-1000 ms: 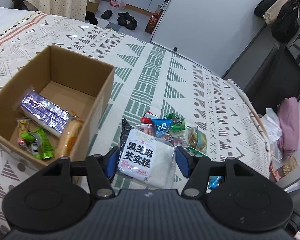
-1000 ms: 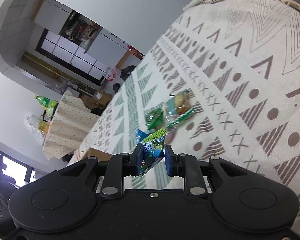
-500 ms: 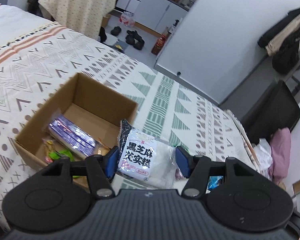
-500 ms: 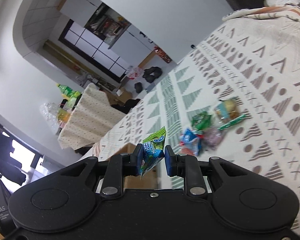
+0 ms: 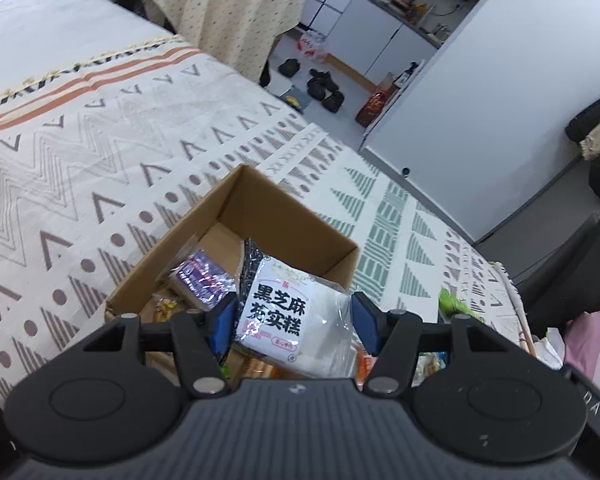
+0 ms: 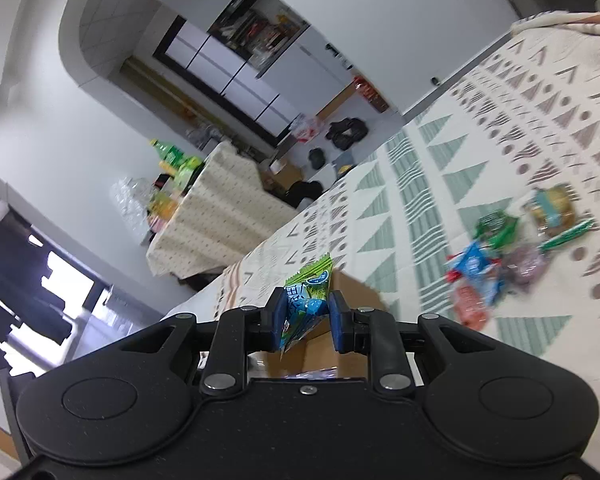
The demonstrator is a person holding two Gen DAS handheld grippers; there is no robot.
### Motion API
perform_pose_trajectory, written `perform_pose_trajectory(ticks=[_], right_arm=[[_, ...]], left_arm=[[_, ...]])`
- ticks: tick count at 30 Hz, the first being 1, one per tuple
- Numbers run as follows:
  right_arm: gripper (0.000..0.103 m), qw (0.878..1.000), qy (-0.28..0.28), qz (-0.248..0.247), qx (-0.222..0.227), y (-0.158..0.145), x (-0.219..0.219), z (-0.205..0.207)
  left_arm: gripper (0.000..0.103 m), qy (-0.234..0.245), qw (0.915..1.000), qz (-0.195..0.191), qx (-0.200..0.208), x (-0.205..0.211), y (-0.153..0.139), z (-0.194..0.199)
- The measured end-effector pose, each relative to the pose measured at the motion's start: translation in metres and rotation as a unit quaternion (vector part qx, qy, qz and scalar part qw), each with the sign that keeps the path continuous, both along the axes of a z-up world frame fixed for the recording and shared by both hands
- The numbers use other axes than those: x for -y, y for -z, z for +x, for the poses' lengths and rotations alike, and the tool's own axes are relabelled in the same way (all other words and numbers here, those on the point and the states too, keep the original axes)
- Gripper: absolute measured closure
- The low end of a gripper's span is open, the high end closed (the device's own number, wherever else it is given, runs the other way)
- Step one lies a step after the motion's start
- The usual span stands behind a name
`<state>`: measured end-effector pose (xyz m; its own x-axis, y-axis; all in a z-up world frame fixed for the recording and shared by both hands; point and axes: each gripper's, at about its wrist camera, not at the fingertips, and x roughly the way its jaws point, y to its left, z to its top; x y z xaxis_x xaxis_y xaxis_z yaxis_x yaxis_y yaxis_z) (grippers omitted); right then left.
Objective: Organize snacks
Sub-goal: 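Carry the cake pack into the box with the left tool while the right tool carries the candy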
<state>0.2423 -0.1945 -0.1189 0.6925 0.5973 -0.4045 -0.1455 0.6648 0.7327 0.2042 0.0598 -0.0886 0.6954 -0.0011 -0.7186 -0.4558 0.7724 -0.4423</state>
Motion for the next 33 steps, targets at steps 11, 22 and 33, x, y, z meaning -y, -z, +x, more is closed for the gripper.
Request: perform_pose_trajectory(ticks=[11, 22, 33], right_arm=[[0.08, 0.999, -0.031, -0.008, -0.008, 0.005, -0.04, 0.012], [0.058, 0.999, -0.035, -0.025, -0.007, 0.003, -0.052, 0.018], [0.055, 0.998, 0.019, -0.047, -0.041, 0.024, 0.006, -0.005]], left_arm=[[0.033, -0.048, 0.9981, -0.017, -0.034, -0.022, 0.015, 0.0], [0.023, -0.066, 0.9964, -0.018, -0.05, -0.027, 0.02, 0.003], [0.012, 0.003, 0.9987, 0.005, -0.05, 0.007, 0.019, 0.01]])
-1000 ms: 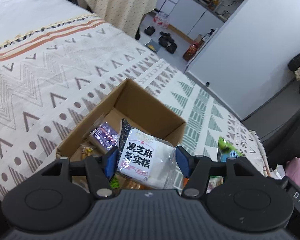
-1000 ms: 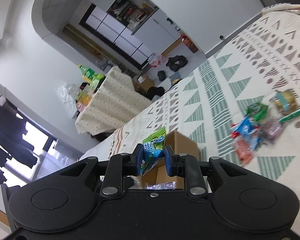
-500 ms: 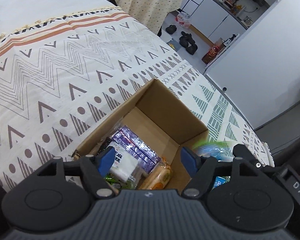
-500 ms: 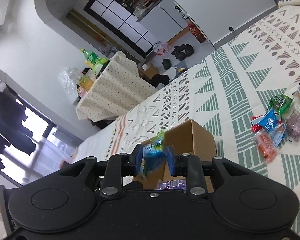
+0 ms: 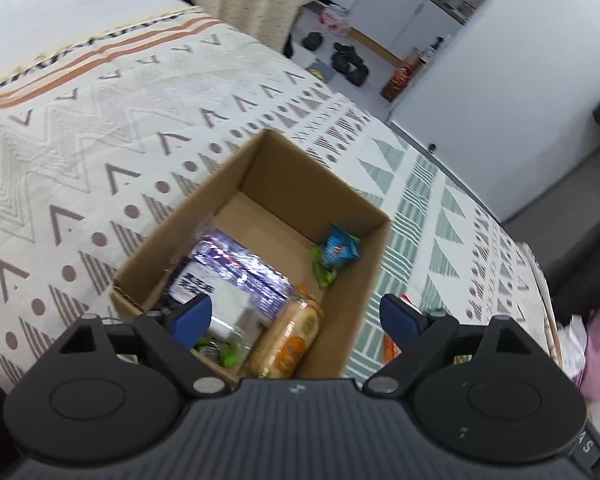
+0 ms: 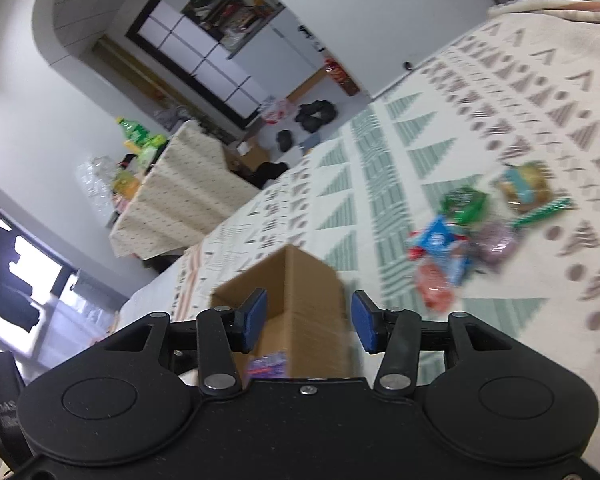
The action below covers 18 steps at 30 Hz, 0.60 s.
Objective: Organize snacks
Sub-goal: 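Carry the cake pack into the box with the left tool while the right tool carries the candy, then grasp the blue candy pack with the left tool while the right tool grasps the round biscuit pack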
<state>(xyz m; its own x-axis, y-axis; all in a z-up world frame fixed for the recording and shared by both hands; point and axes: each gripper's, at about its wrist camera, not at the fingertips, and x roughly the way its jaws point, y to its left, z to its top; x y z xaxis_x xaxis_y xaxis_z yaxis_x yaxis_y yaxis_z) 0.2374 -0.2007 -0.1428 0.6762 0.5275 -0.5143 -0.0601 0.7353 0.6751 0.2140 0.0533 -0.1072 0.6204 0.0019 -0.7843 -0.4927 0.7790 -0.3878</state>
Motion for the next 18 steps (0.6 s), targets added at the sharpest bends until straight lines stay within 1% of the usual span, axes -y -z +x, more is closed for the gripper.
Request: perform_pose_trajectory(ticks=[4, 6, 10, 15, 18], right_arm=[[0.054, 1.0, 0.019, 0.001, -0.005, 0.002, 0.02, -0.007], [0.049, 1.0, 0.026, -0.001, -0.002, 0.002, 0.028, -0.01], [0.047, 0.999, 0.039, -0.007, 0.004, 0.005, 0.048, -0.014], [0.045, 0.998, 0.065, -0.012, 0.009, 0.013, 0.077, -0.02], [0.045, 0.997, 0.076, -0.011, 0.009, 0.02, 0.091, -0.022]], left_arm=[[0.008, 0.025, 0.9995, 0.019, 0.008, 0.017, -0.004, 0.001], [0.008, 0.032, 0.9992, 0.024, 0.009, 0.024, -0.004, 0.002], [0.008, 0.055, 0.998, 0.03, 0.008, 0.04, -0.005, 0.006], [0.008, 0.099, 0.9933, 0.057, 0.018, 0.066, -0.012, 0.011], [0.008, 0.12, 0.9904, 0.066, 0.02, 0.08, -0.015, 0.015]])
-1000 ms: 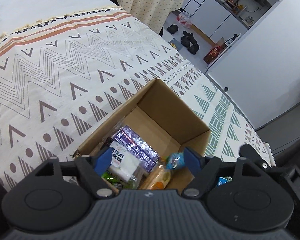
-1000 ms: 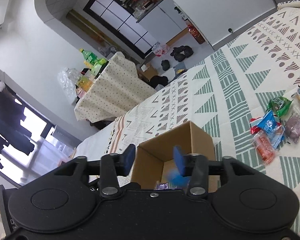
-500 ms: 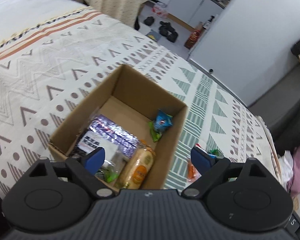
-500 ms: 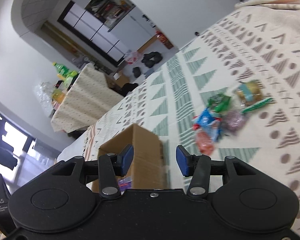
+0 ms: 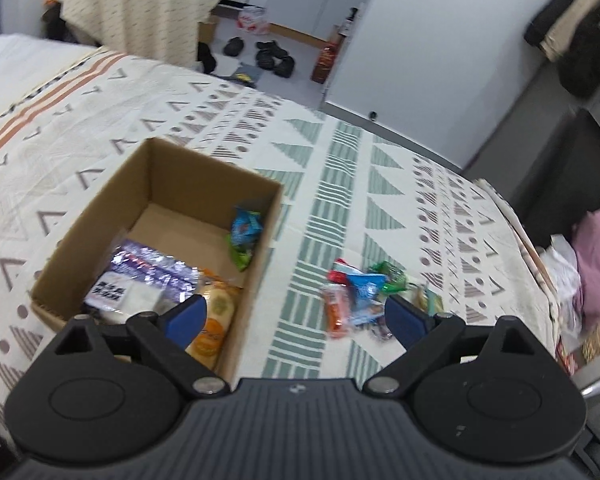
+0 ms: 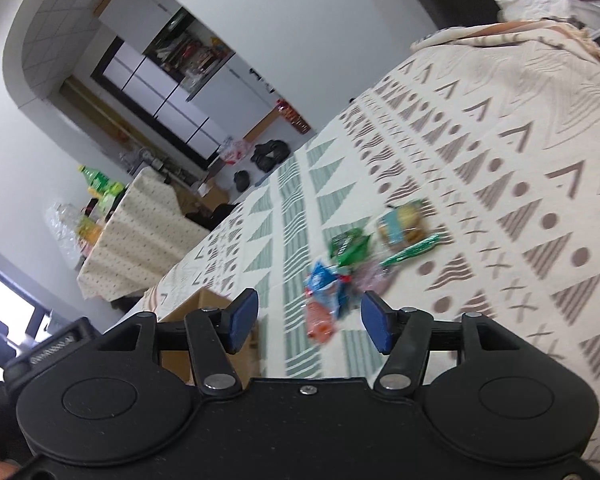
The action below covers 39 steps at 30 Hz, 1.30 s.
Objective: Organize snacks
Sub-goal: 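Grasp the blue candy pack with the left tool while the right tool grasps the round biscuit pack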
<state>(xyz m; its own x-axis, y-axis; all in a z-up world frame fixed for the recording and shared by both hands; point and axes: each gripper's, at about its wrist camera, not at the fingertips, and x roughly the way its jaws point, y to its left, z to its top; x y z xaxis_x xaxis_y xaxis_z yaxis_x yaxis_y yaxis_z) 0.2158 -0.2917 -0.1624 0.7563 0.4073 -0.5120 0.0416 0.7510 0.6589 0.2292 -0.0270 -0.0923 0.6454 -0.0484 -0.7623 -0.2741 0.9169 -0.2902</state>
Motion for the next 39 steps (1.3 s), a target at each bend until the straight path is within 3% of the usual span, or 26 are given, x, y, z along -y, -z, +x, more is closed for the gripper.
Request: perform_pose_trajectory(ticks=[3, 10, 14, 19, 22, 25, 30, 39], right_arm=[[0.044, 1.0, 0.006, -0.007, 0.004, 0.004, 0.011, -0.001], [0.041, 0.999, 0.0, -0.038, 0.011, 0.008, 0.026, 0.002], [0.04, 0.999, 0.007, -0.032, 0.01, 0.012, 0.036, 0.005], [0.032, 0.999, 0.015, -0.036, 0.013, 0.016, 0.042, 0.012], [0.028, 0.999, 0.015, -0.045, 0.015, 0.021, 0.043, 0.018], [0.028, 1.0, 0.016, -0.016, 0.0, 0.033, 0.047, 0.028], [0.028, 0.999, 0.01, -0.045, -0.002, 0.041, 0.041, 0.043], [0.028, 0.998, 0.002, -0.065, -0.01, 0.06, 0.036, 0.074]], left_arm=[[0.008, 0.013, 0.9999, -0.007, -0.006, 0.009, 0.002, 0.006], [0.008, 0.032, 0.9992, 0.018, -0.012, 0.027, 0.004, 0.017], [0.008, 0.05, 0.9982, 0.029, -0.013, 0.039, 0.004, 0.029], [0.008, 0.077, 0.9964, 0.036, -0.008, 0.058, 0.003, 0.047], [0.008, 0.082, 0.9958, 0.041, -0.011, 0.066, 0.01, 0.057], [0.01, 0.083, 0.9956, 0.035, -0.023, 0.069, 0.021, 0.069], [0.011, 0.083, 0.9951, 0.04, -0.035, 0.075, 0.039, 0.086], [0.035, 0.094, 0.9931, 0.025, -0.065, 0.086, 0.072, 0.119]])
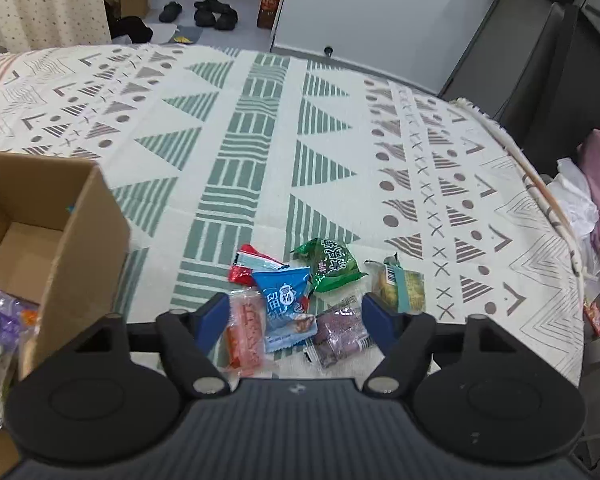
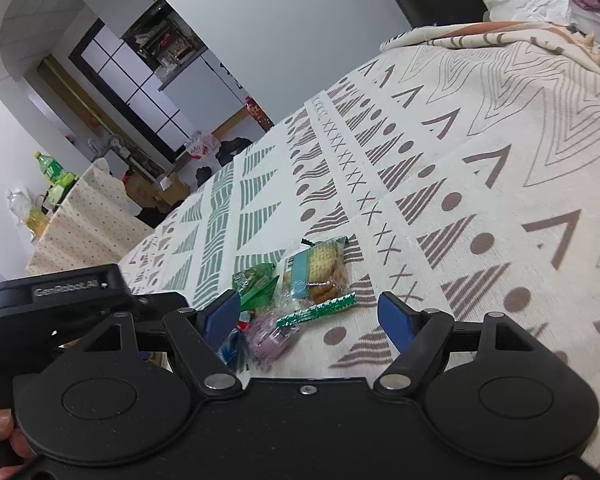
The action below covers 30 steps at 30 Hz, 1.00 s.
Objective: Organize snacks
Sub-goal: 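Grasp the blue candy pack with the left tool while the right tool grasps the round biscuit pack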
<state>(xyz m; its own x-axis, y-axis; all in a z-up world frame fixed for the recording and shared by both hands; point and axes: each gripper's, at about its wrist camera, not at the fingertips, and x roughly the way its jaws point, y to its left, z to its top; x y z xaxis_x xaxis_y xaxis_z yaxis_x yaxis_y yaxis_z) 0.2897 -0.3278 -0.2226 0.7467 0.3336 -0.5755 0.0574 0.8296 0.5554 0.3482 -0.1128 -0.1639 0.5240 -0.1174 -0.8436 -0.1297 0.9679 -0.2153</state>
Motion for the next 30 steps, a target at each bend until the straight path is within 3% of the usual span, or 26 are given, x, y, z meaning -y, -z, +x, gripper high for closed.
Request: perform_pose_trajectory(ticks=[3, 7, 14, 17, 21, 30], right_arm=[[0.028, 1.0, -0.004, -0.01, -0.001, 0.004, -0.005, 0.007], [0.028, 1.0, -0.01, -0.028, 0.0, 0.009, -0.011, 0.016], [0.028, 0.998, -0.018, -0.065, -0.001, 0.016, -0.024, 0.029], [0.028, 0.997, -0.026, -0.076, 0.004, 0.017, -0.03, 0.032], [0.027, 0.995, -0.032, -0.098, 0.004, 0.019, -0.039, 0.039], [0.024, 0.991, -0.028, -0.128, 0.001, 0.025, -0.048, 0.049]], left_arm=[[0.042, -0.003, 0.9999, 0.0, -0.013, 0.0, 0.012, 0.011], [0.043, -0.01, 0.9994, -0.008, -0.034, -0.002, 0.028, 0.02], [0.045, -0.003, 0.9995, 0.001, -0.031, -0.002, 0.044, 0.029], [0.058, -0.006, 0.9988, -0.014, -0.047, -0.008, 0.053, 0.032], [0.071, -0.004, 0.9987, -0.026, -0.044, -0.011, 0.055, 0.031], [0.072, -0.006, 0.9992, -0.036, -0.017, -0.018, 0.041, 0.025]])
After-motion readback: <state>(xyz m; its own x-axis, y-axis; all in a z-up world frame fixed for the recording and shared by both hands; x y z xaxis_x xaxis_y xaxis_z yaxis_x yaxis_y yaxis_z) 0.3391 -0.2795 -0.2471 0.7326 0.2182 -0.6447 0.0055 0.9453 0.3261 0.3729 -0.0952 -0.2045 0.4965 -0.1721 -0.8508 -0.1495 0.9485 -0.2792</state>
